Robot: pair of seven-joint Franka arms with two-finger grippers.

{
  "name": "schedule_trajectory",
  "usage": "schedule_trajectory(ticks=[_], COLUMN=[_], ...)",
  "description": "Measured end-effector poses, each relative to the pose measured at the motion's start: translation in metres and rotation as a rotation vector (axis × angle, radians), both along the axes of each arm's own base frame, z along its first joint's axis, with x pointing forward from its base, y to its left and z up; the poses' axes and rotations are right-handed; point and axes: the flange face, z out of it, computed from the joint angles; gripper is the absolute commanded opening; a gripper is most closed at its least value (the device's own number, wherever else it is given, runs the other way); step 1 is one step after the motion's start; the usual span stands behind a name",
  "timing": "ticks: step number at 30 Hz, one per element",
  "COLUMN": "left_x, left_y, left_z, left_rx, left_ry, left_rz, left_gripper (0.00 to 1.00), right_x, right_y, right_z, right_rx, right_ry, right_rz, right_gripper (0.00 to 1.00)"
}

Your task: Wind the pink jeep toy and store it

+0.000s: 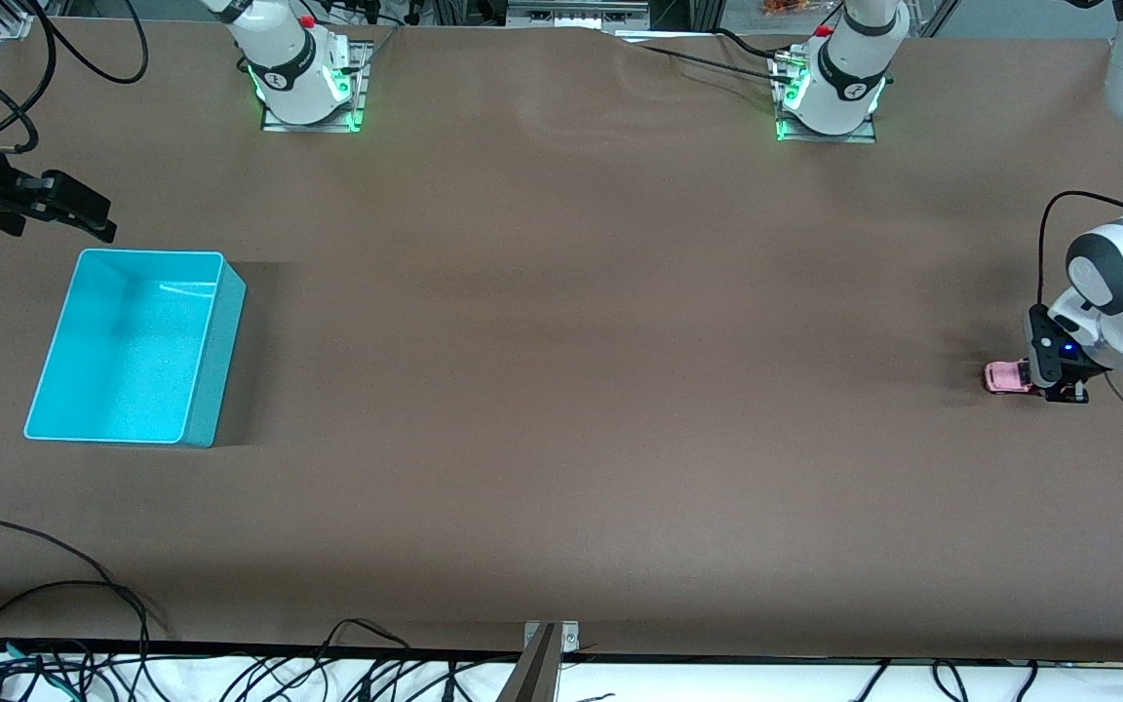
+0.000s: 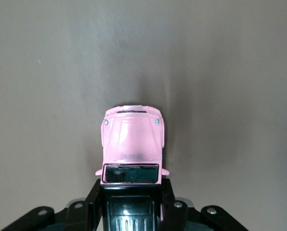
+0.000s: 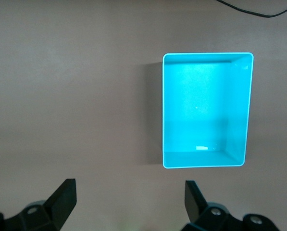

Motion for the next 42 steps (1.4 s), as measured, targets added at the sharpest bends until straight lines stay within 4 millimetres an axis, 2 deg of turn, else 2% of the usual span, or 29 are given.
schedule_trajectory(ticks=[6,10,11,12,13,14,22,26,30,33,38,42], left_x=[-0.011,-0.013,-0.013,-0.013,-0.013,-0.012,-0.008,0.006,0.018,0.025,0.039,0.051], left_y=[0.025,0.031,0.031,0.031,0.031,0.031,0.022,0.013,0.009,0.008,0.0,-0.022], left_z=[0.0,0.0,0.0,0.0,0.0,0.0,-0.004,0.008,0.029,0.054,0.111,0.162], left_rx=[0.013,0.017,0.016,0.016,0.016,0.016,-0.005,-0.018,-0.037,-0.054,-0.054,-0.036], left_ry=[-0.009,-0.015,-0.015,-0.015,-0.015,-0.014,0.033,0.058,0.09,0.117,0.092,0.022], left_rz=[0.025,0.029,0.029,0.028,0.028,0.027,0.007,-0.01,-0.017,-0.016,-0.029,-0.066], left_gripper=[0.0,0.01,0.14,0.35,0.65,1.0,1.0,1.0,1.0,1.0,1.0,1.0], right_x=[0.0,0.0,0.0,0.0,0.0,0.0,0.0,0.0,0.0,0.0,0.0,0.0], right_y=[-0.001,-0.003,-0.003,-0.004,-0.004,-0.004,-0.005,-0.005,-0.005,-0.005,-0.005,-0.005], right_z=[0.0,0.0,0.0,0.0,0.0,0.0,0.0,0.0,0.0,0.0,0.0,0.0], right_rx=[0.0,0.0,0.0,-0.001,-0.001,-0.001,-0.001,-0.001,-0.001,-0.001,-0.001,-0.001], right_ry=[0.0,0.001,0.002,0.003,0.003,0.003,0.003,0.003,0.003,0.003,0.003,0.004], right_rz=[-0.002,-0.005,-0.005,-0.006,-0.006,-0.006,-0.006,-0.006,-0.006,-0.005,-0.005,-0.005], right_gripper=[1.0,1.0,1.0,1.0,1.0,1.0,1.0,1.0,1.0,1.0,1.0,1.0])
